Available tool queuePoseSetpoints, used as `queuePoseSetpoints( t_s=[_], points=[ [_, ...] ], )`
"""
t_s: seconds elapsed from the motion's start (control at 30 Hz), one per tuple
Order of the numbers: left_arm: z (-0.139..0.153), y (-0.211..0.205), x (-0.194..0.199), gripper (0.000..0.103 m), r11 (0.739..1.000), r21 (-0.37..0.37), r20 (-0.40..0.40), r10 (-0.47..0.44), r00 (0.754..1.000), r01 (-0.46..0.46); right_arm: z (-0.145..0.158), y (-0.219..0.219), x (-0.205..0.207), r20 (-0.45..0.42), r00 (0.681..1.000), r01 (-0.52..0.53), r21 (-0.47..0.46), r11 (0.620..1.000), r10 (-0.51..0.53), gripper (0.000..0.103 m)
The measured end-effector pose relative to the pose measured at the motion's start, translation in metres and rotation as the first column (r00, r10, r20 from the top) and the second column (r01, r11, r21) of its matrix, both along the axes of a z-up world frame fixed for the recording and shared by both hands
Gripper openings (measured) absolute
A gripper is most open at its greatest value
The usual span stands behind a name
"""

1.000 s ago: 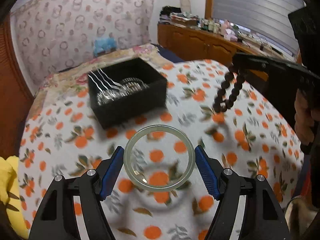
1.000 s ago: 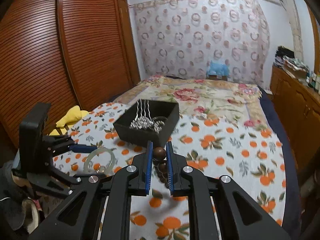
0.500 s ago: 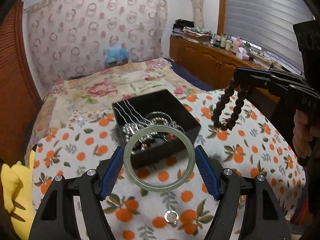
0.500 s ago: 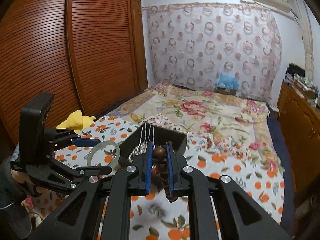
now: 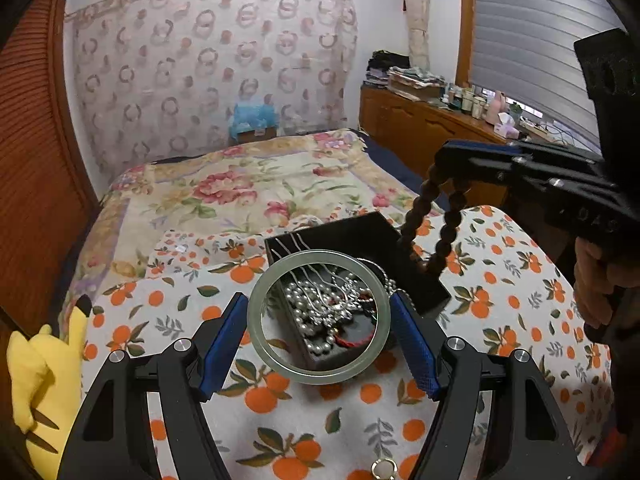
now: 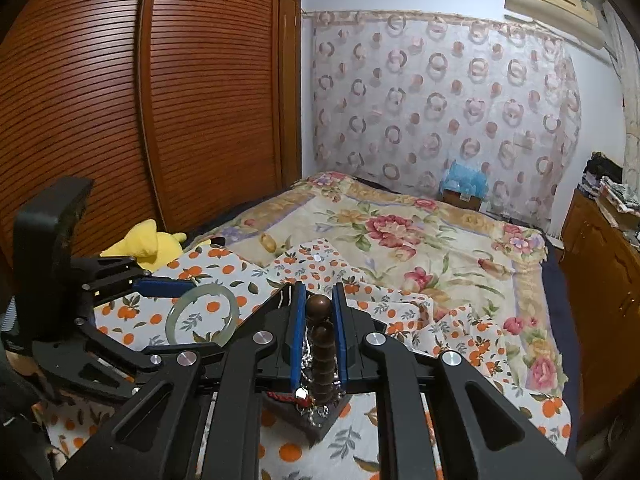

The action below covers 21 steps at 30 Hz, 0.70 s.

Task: Organize jewelry
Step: 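Lower the bead bracelet and jade bangle into the black box with both tools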

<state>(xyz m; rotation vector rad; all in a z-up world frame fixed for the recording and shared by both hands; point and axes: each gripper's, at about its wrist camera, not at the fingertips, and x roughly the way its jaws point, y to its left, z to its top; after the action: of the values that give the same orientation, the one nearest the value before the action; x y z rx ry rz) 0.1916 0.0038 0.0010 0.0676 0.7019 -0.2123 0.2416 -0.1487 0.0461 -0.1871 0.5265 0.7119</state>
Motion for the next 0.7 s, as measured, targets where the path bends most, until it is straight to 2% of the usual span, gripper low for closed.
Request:
queuePoseSetpoints(
  t_s=[0.27,0.33,0.4,0.7],
  points=[
    [-0.005,0.004,0.012,0.069,1.0,-0.002,-0.013,0.013,1.0,-0.013,-0.031,0.013,0.011,-0.067,0.998,0.003,-0.005,1.0,-0.004,0.015],
    [-0.008,0.004,0.015,0.069,1.0,0.006,-0.019,0.011,1.0,-0.011,-0.036,0.013,0.012,-0.075,0.997,0.007,-0.003,1.0,-0.007,0.02],
    [-0.01,0.002,0.018,0.069,1.0,0.011,-0.026,0.011,1.0,-0.01,-0.039,0.009,0.014,-0.084,0.996,0.018,0.015,1.0,-0.017,0.035],
    [-0.02,-0.014,0.045,0.069,0.999,0.046,-0.053,-0.01,0.999,0.012,-0.036,-0.011,0.026,-0.085,0.992,0.098,0.035,0.995,-0.095,0.036]
  ],
)
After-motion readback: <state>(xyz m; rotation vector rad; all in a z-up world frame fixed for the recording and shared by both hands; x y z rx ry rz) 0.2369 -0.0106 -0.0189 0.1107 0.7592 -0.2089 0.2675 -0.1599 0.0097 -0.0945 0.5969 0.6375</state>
